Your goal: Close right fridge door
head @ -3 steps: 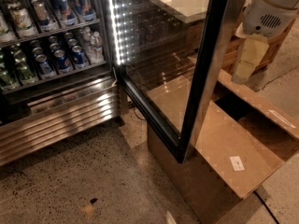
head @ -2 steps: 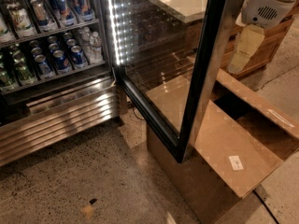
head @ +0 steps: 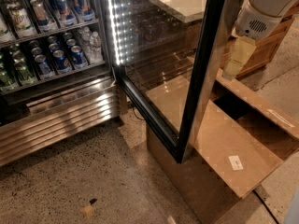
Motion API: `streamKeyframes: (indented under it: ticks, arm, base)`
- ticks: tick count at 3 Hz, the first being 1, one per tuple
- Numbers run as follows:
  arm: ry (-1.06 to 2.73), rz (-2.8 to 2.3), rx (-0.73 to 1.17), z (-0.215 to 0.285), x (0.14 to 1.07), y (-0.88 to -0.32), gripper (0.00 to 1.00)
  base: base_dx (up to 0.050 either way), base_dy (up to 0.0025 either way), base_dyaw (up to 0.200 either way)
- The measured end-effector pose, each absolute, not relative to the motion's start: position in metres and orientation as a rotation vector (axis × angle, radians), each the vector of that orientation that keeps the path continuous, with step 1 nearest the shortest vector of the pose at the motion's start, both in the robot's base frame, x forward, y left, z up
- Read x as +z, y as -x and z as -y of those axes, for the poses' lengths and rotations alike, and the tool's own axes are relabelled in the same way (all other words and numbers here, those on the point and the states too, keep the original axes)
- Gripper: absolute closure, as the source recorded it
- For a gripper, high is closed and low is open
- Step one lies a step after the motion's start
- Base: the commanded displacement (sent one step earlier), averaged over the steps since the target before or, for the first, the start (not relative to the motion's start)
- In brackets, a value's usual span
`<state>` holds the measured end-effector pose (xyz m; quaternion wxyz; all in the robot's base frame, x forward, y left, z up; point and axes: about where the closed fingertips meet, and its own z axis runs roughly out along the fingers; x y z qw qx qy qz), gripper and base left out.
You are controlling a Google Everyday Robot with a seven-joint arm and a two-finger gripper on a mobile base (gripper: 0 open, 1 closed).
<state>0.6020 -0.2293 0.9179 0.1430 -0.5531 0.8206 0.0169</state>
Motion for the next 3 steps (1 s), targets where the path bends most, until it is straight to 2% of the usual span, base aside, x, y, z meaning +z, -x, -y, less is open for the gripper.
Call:
streamKeyframes:
  ticks: [1,3]
  arm:
    - [1.595,-2.367,0.049,0.229,0.918,-0.602,0.0]
    - [1.564,-2.407,0.058,0.225,0.925,-0.632,0.0]
  base:
    - [0.048,0.0,0.0]
    - [0.0,0.0,0.0]
